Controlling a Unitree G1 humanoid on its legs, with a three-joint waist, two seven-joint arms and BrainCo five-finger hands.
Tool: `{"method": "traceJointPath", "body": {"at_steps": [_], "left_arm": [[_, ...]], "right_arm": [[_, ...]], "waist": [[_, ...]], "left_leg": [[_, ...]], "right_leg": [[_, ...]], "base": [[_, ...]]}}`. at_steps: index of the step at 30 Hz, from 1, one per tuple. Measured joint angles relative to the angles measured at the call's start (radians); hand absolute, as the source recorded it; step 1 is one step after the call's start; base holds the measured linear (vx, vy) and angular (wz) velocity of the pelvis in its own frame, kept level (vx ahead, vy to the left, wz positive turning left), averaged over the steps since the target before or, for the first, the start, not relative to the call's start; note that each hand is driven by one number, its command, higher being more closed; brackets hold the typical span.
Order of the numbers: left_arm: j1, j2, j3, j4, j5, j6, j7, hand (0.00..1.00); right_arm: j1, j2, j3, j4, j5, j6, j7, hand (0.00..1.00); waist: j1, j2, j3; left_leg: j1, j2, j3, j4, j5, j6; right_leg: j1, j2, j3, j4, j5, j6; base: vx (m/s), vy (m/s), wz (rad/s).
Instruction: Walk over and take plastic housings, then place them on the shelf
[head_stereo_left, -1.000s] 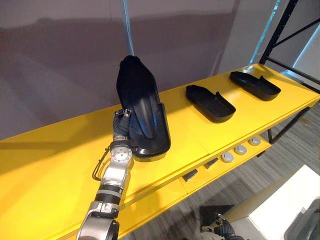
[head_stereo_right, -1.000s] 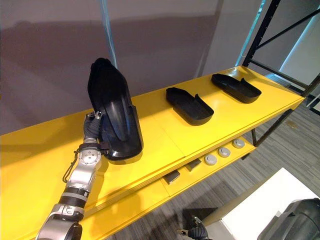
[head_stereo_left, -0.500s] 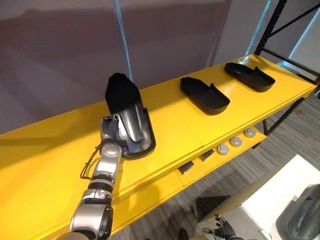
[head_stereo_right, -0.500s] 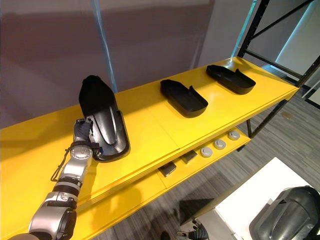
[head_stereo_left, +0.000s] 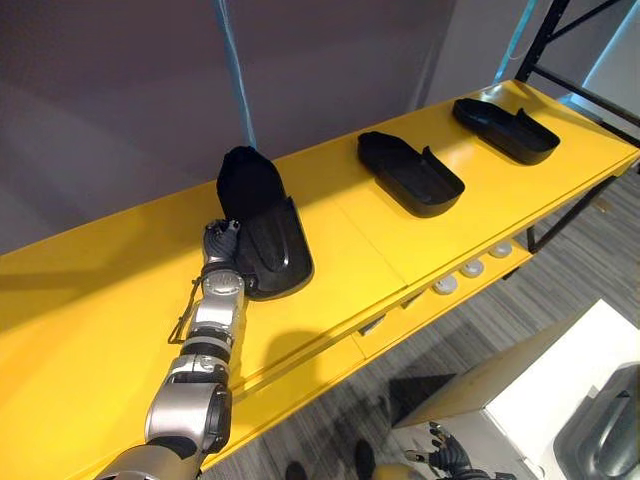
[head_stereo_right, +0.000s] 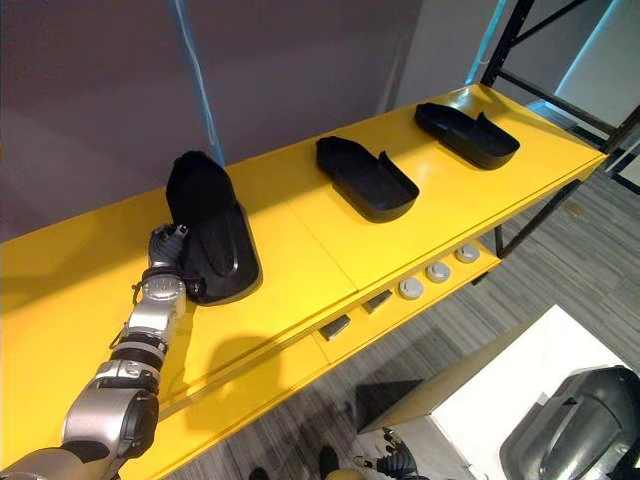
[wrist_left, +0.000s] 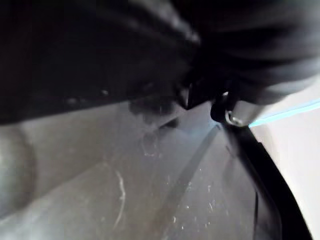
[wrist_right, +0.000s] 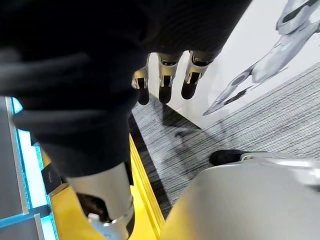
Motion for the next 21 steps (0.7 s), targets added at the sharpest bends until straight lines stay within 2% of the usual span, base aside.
{"method": "traceJointPath", "body": {"at_steps": [9, 14, 21], "left_arm": [[-0.002, -0.052, 0.018, -0.035, -0.072, -0.017, 0.026, 0.00], [0.052, -0.100, -0.020, -0.166, -0.111, -0.018, 0.051, 0.00], [0.121, -0.102, -0.050, -0.352, -0.125, -0.030, 0.082, 0.00]], "right_arm": [[-0.013, 0.000, 0.000, 0.001, 0.002, -0.002, -0.001, 0.00], [-0.039, 0.001, 0.000, 0.003, 0.003, -0.001, -0.007, 0.00], [-0.050, 0.003, 0.001, 0.002, 0.003, 0.000, -0.012, 0.00]], "waist": [[0.006, 0.001, 0.011], [0.026, 0.003, 0.017], [0.036, 0.005, 0.018]], "left_leg": [[0.000, -0.002, -0.039, 0.000, 0.004, 0.003], [-0.016, -0.002, -0.088, 0.000, 0.018, 0.004], [-0.012, -0.002, -0.111, 0.000, 0.028, 0.001]], "right_leg": [[0.029, -0.002, -0.040, -0.013, 0.000, 0.000], [0.036, -0.003, -0.087, -0.017, -0.002, 0.000], [0.046, -0.004, -0.107, -0.010, -0.005, -0.002]], "base": [[-0.02, -0.014, 0.13], [-0.03, -0.023, 0.27], [-0.05, -0.009, 0.12]]}}
